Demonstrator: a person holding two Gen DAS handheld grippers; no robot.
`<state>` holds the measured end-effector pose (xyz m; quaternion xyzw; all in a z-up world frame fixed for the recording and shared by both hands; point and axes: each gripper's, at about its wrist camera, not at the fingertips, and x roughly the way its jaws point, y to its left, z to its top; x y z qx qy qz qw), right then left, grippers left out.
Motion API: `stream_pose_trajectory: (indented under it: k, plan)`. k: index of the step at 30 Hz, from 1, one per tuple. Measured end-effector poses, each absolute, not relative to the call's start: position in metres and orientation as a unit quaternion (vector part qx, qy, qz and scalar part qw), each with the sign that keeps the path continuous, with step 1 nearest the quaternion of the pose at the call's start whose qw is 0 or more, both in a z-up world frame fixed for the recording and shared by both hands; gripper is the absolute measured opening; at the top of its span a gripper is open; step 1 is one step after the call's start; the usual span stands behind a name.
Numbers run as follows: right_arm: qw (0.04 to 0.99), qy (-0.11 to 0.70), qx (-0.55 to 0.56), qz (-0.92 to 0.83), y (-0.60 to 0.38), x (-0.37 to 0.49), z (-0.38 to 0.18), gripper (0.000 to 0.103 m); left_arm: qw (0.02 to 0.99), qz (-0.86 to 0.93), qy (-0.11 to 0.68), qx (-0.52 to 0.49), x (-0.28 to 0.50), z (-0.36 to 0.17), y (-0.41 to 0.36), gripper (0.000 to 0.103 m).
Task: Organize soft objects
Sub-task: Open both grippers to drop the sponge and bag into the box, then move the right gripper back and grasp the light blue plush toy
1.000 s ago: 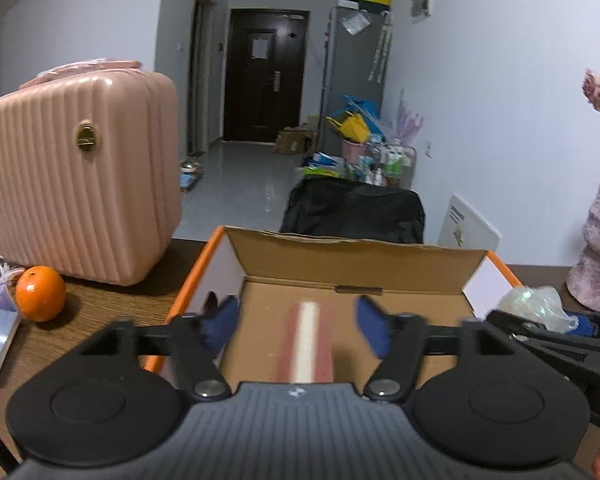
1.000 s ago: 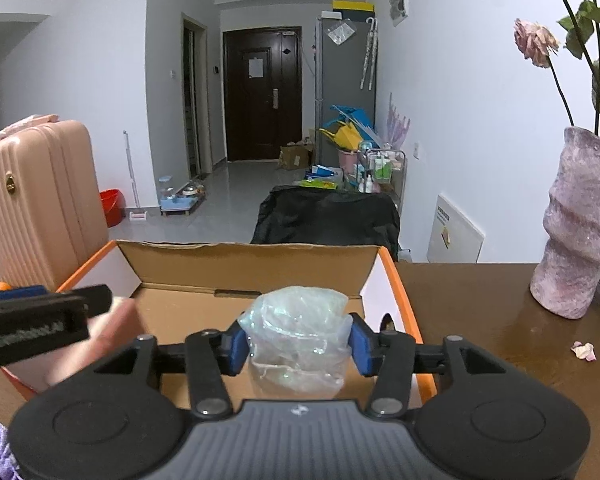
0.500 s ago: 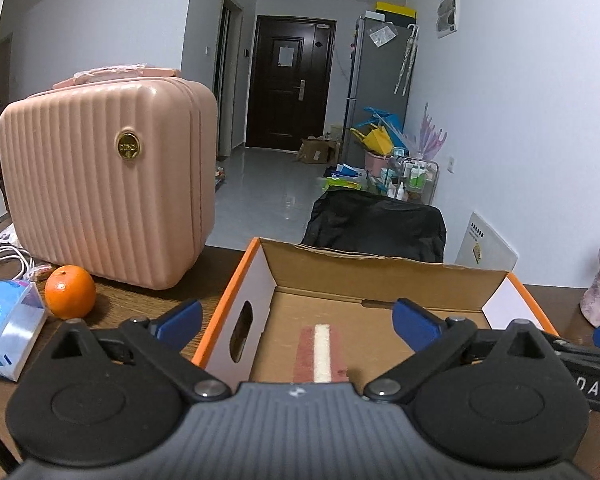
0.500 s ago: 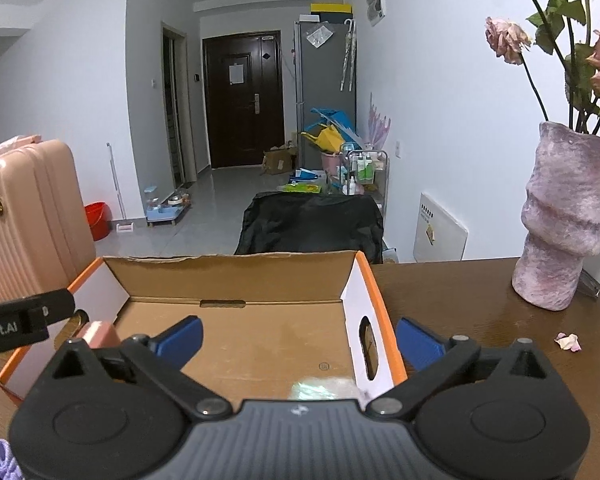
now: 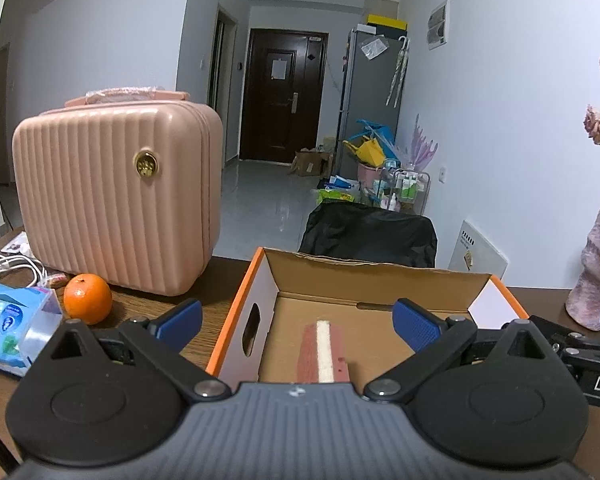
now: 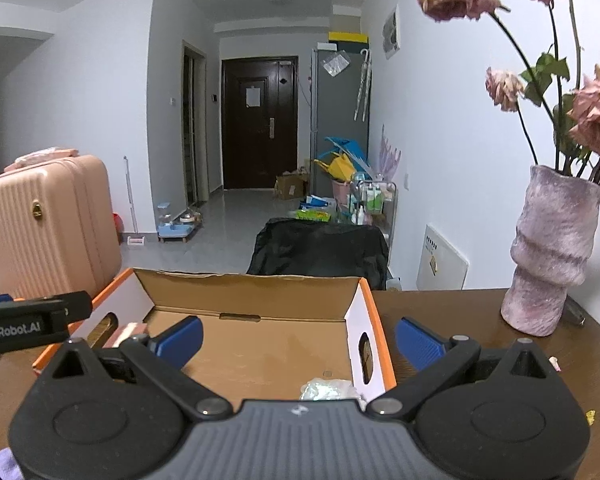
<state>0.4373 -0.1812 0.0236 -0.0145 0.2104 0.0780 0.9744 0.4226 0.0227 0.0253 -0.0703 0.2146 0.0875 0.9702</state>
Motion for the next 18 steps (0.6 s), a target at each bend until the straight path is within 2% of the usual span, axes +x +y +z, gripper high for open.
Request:
stream_pose_trajectory:
  k: [18]
  plan:
    - [0.977,0.191,-0.03,0.089,-0.193,0.366,0.021,0.103,0.975,0.077,0.201,-0.053,0.361,0.026,0.017,0.103]
